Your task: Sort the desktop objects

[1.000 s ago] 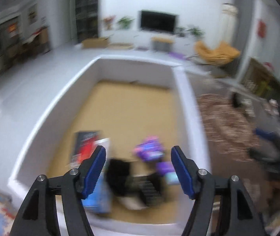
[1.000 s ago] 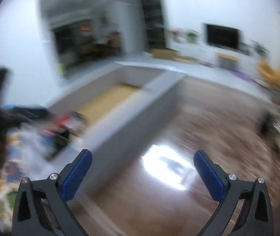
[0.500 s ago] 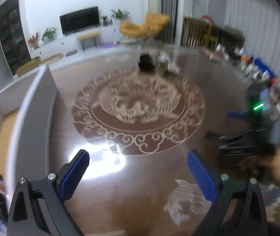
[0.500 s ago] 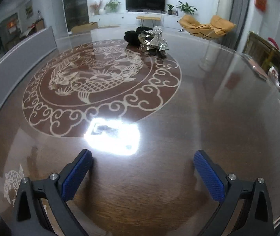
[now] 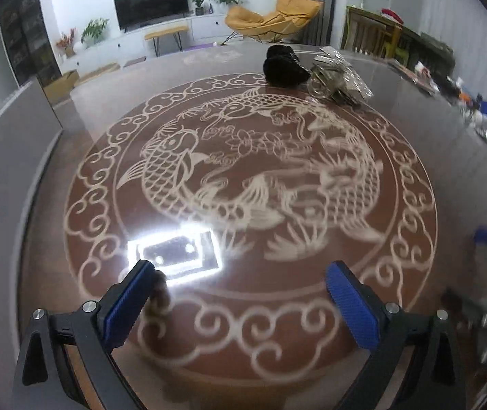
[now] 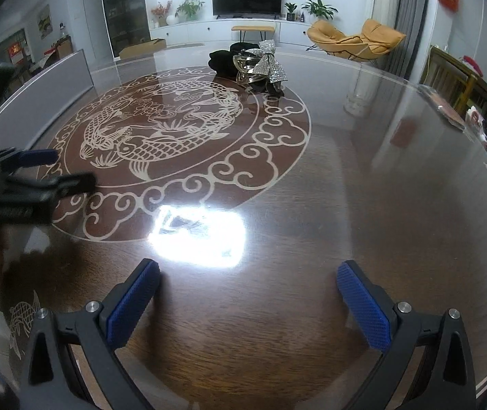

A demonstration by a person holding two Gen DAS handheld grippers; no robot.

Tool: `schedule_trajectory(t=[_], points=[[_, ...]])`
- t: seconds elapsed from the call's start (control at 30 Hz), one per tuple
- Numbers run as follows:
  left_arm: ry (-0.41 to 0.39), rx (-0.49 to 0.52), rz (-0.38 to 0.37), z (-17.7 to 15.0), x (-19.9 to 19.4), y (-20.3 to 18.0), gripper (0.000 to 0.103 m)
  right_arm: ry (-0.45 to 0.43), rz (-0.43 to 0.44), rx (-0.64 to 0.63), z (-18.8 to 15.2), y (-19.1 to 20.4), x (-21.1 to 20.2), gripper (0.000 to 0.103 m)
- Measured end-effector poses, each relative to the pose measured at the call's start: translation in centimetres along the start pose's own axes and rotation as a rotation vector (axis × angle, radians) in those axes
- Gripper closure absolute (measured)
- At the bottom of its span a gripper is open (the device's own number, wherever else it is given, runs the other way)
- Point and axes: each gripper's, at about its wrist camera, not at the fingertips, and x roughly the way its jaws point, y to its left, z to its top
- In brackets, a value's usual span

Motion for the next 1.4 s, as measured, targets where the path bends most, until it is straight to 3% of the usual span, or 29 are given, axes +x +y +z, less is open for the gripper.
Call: schedule_trajectory(t=[0.3,1.1,1.23,1.4], points=[[0.003,-0.004,0.001,3.6,2.7,1.8,0.0,0.0,0.0,0.0,0.0,0.0,0.0,0.0],[-0.03,0.002,-0.01,3.7,3.0,2.2,0.0,0.001,0.009,-0.004,0.1,-0.1,0.1,0.0],[-0.03,0.001,-0.01,3.7,3.0,2.2,0.0,0.012,0.04,-0.056,2.5,-0.6,1.9,0.0],[-0.031,0.002,-0.01,3.7,3.0,2.2,0.0,0.008,-0.006,0.013,8.4,-2.7,6.3,0.0]])
